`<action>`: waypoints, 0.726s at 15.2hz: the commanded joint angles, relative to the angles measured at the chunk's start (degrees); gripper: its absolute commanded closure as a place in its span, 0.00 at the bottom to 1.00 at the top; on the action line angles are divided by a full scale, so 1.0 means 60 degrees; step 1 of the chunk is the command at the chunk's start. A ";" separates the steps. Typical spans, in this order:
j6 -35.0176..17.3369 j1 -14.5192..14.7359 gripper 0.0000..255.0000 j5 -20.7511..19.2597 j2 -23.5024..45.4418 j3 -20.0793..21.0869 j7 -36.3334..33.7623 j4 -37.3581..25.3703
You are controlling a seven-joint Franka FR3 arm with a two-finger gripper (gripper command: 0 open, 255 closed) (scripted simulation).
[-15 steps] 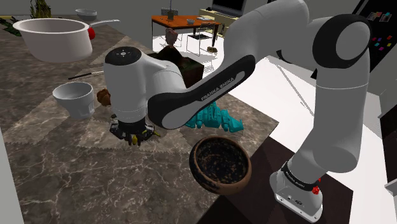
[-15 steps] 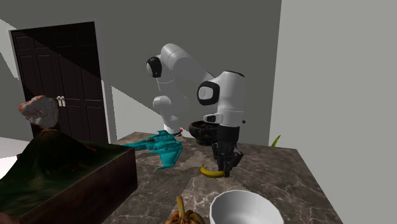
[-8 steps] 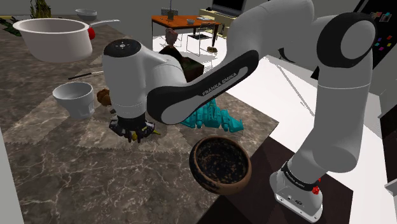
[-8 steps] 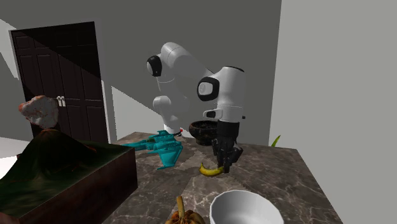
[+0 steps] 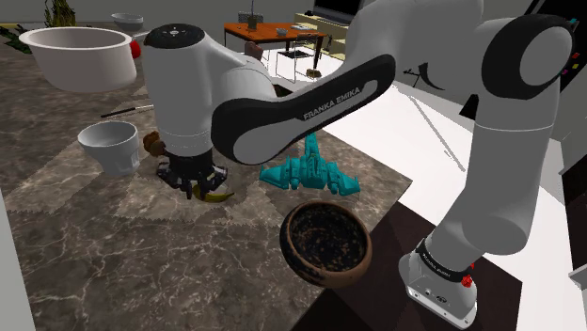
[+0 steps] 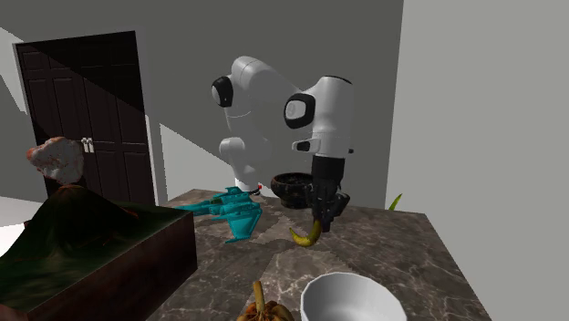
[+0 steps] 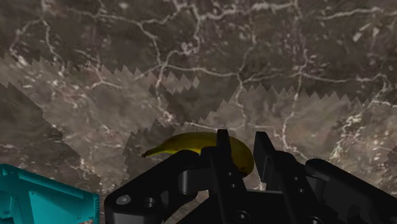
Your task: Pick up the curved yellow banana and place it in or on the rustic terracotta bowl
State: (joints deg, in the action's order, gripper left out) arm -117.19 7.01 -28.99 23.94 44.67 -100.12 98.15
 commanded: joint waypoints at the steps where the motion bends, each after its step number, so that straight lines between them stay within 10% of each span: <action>1: 0.0186 -0.0049 1.00 0.0123 -0.0124 0.0063 0.0105 -0.0102; 11: 0.1236 -0.0084 1.00 0.0536 -0.0475 0.0263 0.0507 -0.0951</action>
State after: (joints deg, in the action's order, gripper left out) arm -110.48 6.41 -25.91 21.14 46.18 -97.24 93.13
